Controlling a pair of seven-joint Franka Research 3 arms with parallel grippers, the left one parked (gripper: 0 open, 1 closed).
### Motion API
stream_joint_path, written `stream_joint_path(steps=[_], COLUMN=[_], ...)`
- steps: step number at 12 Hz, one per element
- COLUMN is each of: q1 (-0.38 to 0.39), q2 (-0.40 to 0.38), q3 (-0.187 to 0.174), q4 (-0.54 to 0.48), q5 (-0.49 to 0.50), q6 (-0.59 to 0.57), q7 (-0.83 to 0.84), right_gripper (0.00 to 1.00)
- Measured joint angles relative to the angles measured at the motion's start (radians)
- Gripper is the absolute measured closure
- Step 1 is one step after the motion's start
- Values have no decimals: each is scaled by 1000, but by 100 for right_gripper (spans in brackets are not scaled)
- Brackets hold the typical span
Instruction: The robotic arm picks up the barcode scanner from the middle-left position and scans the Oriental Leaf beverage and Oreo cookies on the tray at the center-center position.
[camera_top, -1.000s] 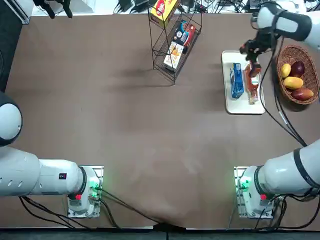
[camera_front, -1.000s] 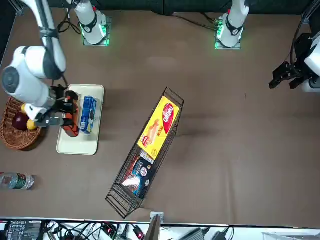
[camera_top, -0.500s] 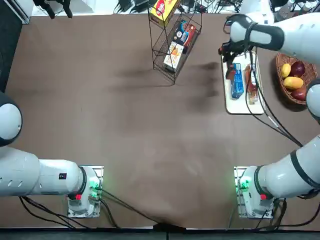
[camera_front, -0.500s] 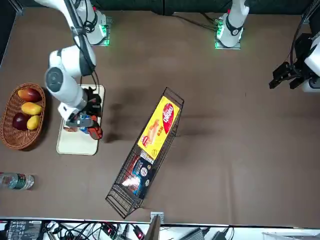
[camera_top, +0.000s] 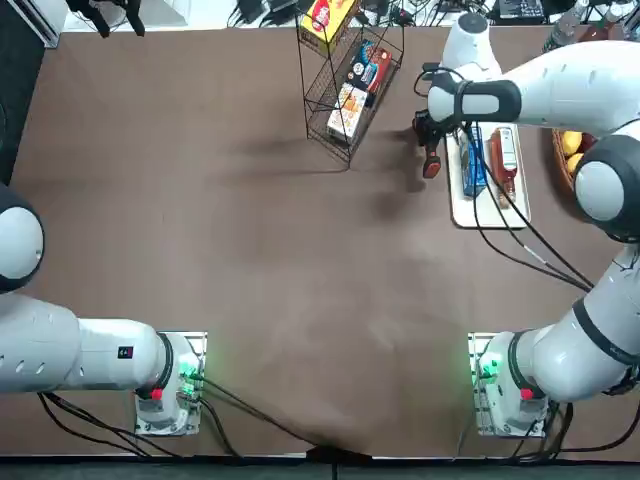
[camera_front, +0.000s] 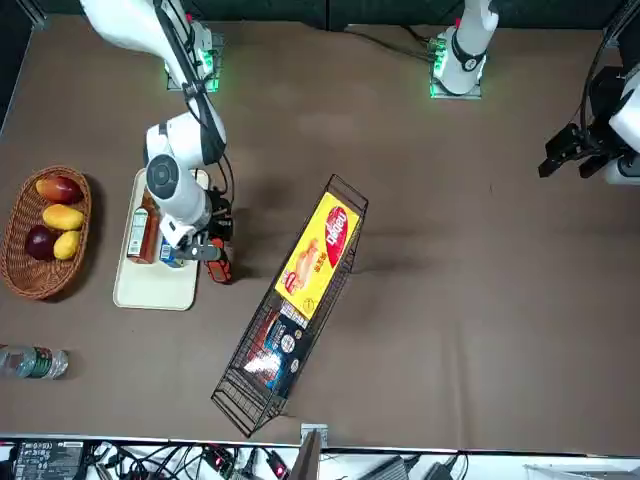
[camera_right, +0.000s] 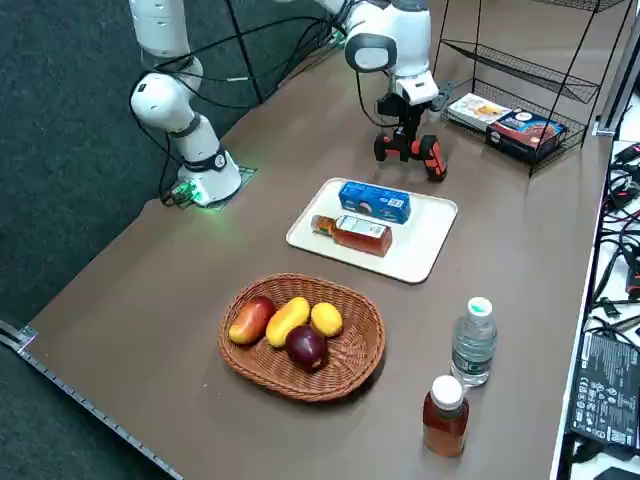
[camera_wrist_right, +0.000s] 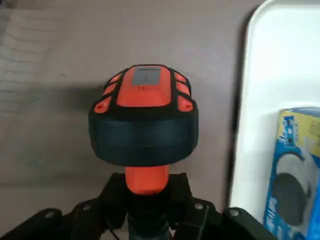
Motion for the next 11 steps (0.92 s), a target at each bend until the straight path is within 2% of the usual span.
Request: stream_joint_path(steps=[6, 11], q1=[8, 14], q2=[42, 42], q3=[-1, -4], q4=[-23, -38], q5=[0, -1], q6=[102, 124], q7=[0, 1], right_gripper=[58, 58])
